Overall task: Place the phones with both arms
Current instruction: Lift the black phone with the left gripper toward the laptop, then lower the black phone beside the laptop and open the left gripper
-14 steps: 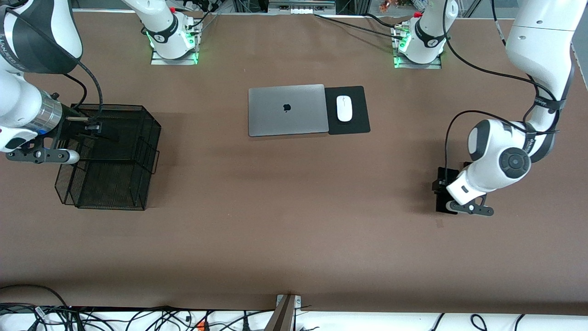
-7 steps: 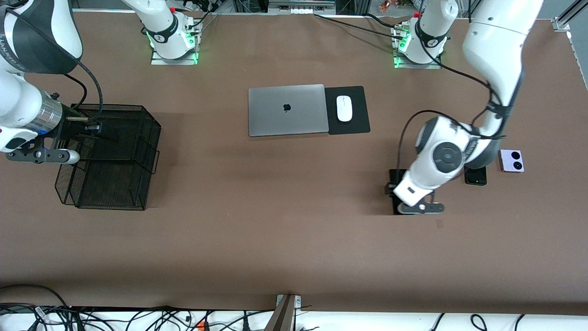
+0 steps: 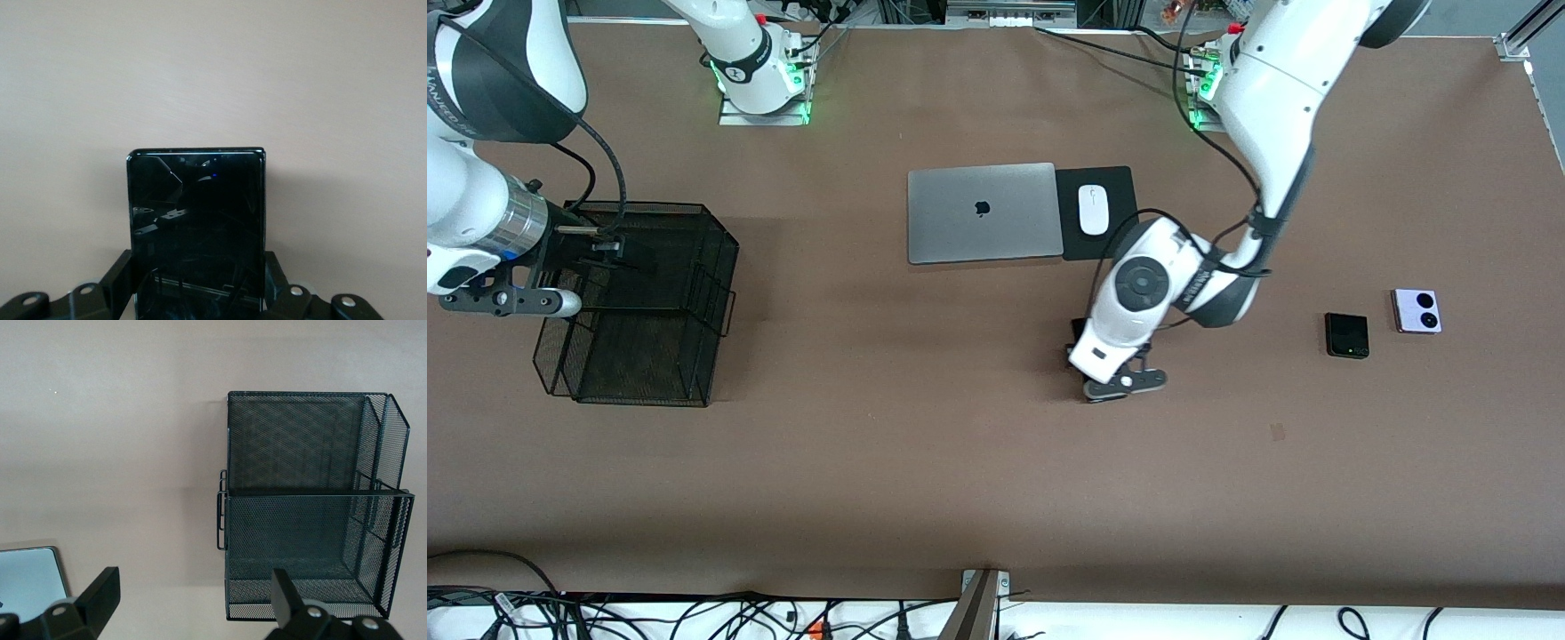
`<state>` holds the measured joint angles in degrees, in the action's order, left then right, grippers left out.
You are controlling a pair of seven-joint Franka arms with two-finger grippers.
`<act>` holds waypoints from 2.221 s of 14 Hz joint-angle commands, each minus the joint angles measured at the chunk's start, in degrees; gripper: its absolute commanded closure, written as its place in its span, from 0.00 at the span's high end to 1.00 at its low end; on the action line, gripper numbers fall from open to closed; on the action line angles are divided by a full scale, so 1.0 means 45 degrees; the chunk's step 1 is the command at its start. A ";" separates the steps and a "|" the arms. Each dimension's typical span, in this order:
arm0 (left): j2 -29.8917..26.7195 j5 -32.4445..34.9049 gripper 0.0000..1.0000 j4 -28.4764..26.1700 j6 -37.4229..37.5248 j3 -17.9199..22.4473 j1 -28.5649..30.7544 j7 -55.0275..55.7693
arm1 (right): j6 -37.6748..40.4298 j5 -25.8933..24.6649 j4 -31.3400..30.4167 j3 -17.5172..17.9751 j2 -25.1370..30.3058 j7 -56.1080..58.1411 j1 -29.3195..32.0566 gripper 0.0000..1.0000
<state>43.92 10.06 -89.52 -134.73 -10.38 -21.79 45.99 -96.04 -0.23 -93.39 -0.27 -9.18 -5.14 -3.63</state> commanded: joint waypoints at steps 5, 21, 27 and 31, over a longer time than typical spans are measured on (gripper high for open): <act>0.2580 0.0148 0.15 0.4342 0.1714 0.0216 -0.2206 0.1886 | -0.0063 0.0168 -0.0203 -0.0038 0.0185 0.0225 0.0005 1.00; 0.4594 0.0167 0.13 0.6964 0.1463 0.1192 -0.4357 0.3002 | -0.0063 0.0168 -0.0203 -0.0057 0.0185 0.0245 0.0005 1.00; 0.4692 0.0265 1.00 0.6945 0.1384 0.1367 -0.4532 0.2943 | -0.0063 0.0168 -0.0203 -0.0057 0.0166 0.0245 0.0005 1.00; 0.4265 0.0168 1.00 0.6964 0.1947 0.1368 -0.4455 0.2905 | -0.0024 0.0188 -0.0183 -0.0077 0.0185 0.0245 0.0005 1.00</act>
<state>63.12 10.06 -60.34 -128.62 -4.99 -41.40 58.68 -96.09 -0.23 -93.44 -0.27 -9.19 -5.13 -3.62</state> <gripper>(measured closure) 0.000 0.000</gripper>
